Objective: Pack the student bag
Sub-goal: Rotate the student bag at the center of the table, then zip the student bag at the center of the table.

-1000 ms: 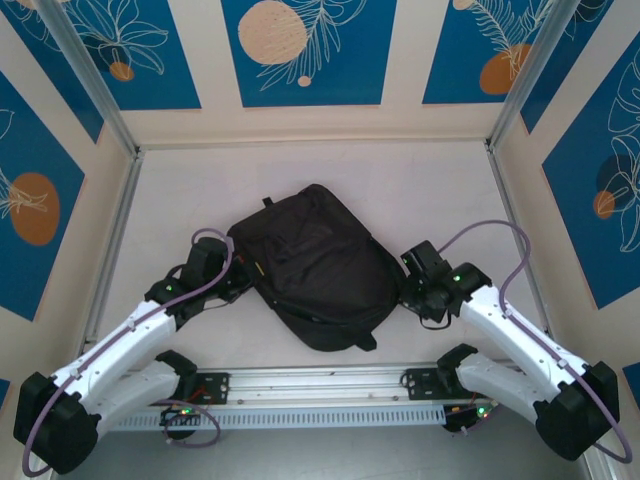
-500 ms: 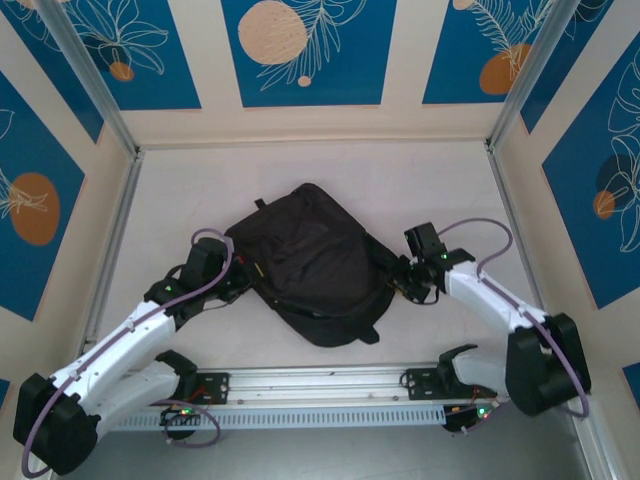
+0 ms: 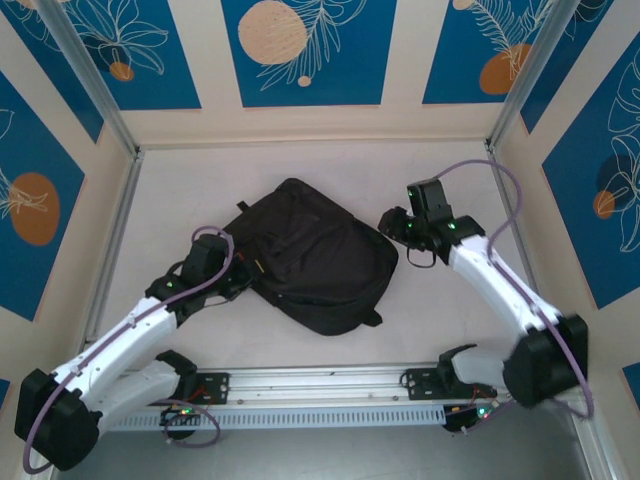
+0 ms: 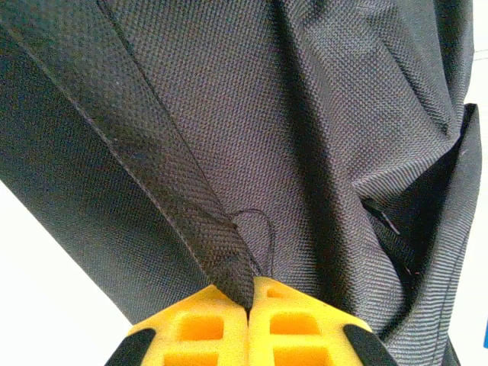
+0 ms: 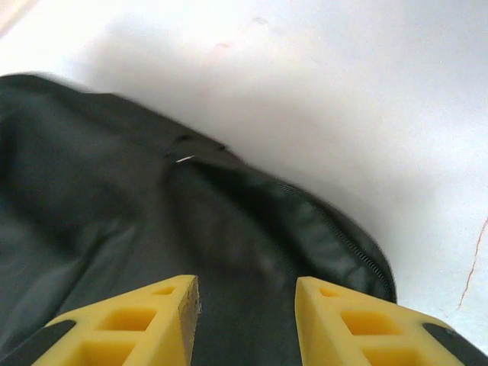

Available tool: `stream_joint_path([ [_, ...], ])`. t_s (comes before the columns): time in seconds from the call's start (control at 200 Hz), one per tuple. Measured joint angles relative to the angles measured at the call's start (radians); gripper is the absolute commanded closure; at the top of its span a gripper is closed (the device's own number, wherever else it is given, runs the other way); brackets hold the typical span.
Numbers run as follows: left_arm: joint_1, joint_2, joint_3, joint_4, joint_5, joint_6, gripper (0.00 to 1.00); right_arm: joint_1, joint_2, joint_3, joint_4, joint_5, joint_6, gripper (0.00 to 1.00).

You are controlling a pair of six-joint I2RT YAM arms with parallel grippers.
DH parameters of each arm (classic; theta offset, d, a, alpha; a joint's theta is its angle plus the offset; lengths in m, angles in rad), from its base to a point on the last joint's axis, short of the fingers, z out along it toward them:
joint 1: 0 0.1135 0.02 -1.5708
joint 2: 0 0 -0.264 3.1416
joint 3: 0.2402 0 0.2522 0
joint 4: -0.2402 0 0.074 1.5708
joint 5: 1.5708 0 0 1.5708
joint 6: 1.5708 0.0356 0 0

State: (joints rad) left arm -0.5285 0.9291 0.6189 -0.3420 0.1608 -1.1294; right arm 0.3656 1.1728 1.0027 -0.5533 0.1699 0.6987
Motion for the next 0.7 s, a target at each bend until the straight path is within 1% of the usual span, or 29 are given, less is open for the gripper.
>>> stream_joint_path([
  [0.05, 0.0, 0.007, 0.004, 0.002, 0.003, -0.006, 1.0, 0.04, -0.096, -0.017, 0.013, -0.032, -0.06, 0.68],
  [0.11, 0.0, 0.02, 0.015, 0.001, 0.009, -0.008, 1.0, 0.106, -0.198, -0.033, 0.026, -0.113, -0.136, 0.74],
  [0.155, 0.0, 0.027, 0.024, 0.0, 0.013, -0.008, 1.0, 0.159, -0.242, -0.035, 0.034, -0.183, -0.174, 0.79],
  [0.215, 0.0, 0.031, 0.036, -0.003, 0.015, -0.008, 1.0, 0.231, -0.251, -0.034, 0.051, -0.262, -0.217, 0.85],
  [0.3, 0.0, 0.031, 0.047, -0.009, 0.015, -0.006, 1.0, 0.349, -0.196, -0.034, 0.063, -0.335, -0.262, 0.87],
  [0.385, 0.0, 0.029, 0.048, -0.018, 0.014, -0.006, 1.0, 0.457, -0.097, -0.029, 0.066, -0.358, -0.291, 0.87],
  [0.45, 0.0, 0.028, 0.048, -0.026, 0.014, -0.005, 1.0, 0.518, -0.014, -0.015, 0.063, -0.361, -0.306, 0.87],
  [0.505, 0.0, 0.025, 0.048, -0.029, 0.014, -0.001, 1.0, 0.548, 0.047, 0.003, 0.06, -0.36, -0.311, 0.87],
  [0.7, 0.0, 0.005, 0.037, -0.033, 0.014, 0.002, 1.0, 0.582, 0.216, 0.101, 0.059, -0.356, -0.315, 0.87],
])
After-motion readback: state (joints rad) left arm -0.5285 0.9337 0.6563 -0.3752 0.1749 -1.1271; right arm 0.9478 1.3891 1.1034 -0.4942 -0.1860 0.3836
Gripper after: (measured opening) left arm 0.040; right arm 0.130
